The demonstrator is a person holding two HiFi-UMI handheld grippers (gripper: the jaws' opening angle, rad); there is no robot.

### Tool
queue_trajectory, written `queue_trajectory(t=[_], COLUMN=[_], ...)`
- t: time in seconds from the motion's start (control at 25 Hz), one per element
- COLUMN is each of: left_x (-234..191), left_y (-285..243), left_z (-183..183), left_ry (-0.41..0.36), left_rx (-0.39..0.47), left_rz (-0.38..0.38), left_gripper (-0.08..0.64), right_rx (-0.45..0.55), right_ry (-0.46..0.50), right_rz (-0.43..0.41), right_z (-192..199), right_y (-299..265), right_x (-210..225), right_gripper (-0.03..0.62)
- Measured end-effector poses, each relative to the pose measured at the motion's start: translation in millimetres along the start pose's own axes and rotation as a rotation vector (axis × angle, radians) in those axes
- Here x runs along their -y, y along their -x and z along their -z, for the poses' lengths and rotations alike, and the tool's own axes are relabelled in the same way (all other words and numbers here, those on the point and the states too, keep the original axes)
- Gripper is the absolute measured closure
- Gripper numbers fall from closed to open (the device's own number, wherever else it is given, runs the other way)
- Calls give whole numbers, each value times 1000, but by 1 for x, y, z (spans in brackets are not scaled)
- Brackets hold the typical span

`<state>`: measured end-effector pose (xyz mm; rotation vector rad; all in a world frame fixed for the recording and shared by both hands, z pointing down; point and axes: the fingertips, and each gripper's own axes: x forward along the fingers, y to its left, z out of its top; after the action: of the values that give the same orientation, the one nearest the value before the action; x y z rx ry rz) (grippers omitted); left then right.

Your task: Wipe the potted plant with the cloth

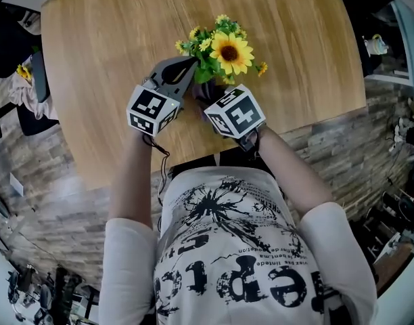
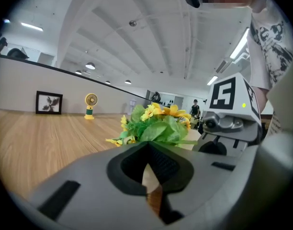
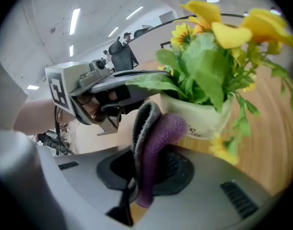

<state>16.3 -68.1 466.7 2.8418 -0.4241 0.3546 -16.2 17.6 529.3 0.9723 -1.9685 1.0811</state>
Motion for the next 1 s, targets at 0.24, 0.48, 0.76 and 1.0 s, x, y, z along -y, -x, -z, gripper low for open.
queue_trajectory(t=[0.24, 0.48, 0.76, 1.0], left_x=[2, 1, 0, -1], left_y=[5, 6, 6, 6], left_z=[2, 4, 3, 4], left_ry=[40, 31, 64, 104], left_rx=[-6, -30, -28, -39], left_rz=[-28, -77, -162, -249], left_gripper=[558, 558, 558, 558], right_rx=[-65, -78, -70, -53], right_ry=[-46, -70, -71, 28], right_rz=[89, 205, 317, 319], right_z=[30, 42, 30, -11], right_y=[31, 61, 93, 98], right_x=[37, 89, 168, 220], right_gripper=[517, 517, 517, 517])
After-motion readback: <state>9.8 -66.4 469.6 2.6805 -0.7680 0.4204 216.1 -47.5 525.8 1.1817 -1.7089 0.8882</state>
